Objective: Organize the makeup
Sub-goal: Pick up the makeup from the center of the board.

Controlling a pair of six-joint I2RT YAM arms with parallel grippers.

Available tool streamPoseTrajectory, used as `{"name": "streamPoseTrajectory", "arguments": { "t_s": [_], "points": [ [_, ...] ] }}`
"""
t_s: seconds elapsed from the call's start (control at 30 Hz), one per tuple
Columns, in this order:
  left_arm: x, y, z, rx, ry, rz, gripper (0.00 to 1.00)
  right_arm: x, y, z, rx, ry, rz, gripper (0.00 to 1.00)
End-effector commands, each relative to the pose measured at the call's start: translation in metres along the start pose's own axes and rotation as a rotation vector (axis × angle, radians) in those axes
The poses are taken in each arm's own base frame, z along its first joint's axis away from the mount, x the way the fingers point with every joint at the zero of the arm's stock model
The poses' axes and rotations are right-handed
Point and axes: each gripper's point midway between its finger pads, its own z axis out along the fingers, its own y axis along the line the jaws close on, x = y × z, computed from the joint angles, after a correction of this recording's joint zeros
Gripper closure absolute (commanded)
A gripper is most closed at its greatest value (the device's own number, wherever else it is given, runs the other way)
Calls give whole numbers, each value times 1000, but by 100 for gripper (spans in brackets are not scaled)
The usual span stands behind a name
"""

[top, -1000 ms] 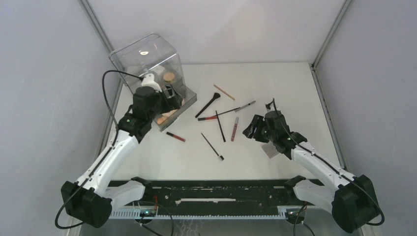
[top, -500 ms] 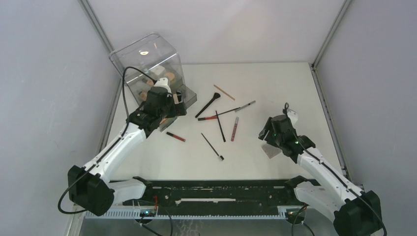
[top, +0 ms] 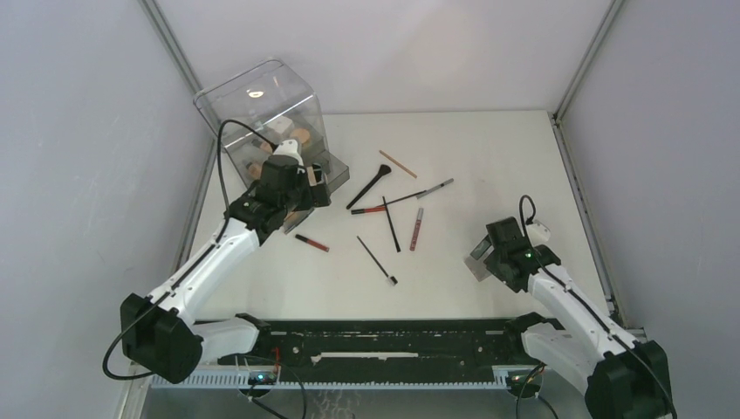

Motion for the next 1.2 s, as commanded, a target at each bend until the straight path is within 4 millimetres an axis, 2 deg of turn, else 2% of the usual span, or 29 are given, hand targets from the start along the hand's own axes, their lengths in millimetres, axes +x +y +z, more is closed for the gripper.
{"name": "streamPoseTrajectory", "arguments": {
  "t_s": [0.0, 0.27, 0.43, 0.57, 0.83, 0.97, 1.07, 1.17],
  "points": [
    [-22, -8, -15, 43, -98, -31, 7, -4, 25, 10, -52, 27, 67, 0],
    [-17, 2, -20, 7, -107, -30, 6, 9, 49, 36, -58, 103, 43, 0],
    [-15, 5, -22, 1, -109, -32, 6, 14, 42, 46, 54, 126, -10, 0],
    [-18, 10, -25, -25, -125, -36, 6, 20, 48, 51, 38, 156, -13, 1],
    [-22, 23, -31, -94, -145, -37, 4, 17, 62, 44, -9, 152, -108, 19],
    [-18, 20, -27, -79, -125, -33, 4, 18, 71, 38, -61, 157, -188, 27],
    [-15, 12, -25, -37, -102, -17, 4, 18, 79, 31, -112, 155, -239, 32],
    [-7, 13, -21, -56, -32, 6, 5, 18, 87, 24, -168, 153, -273, 34]
  ]
}}
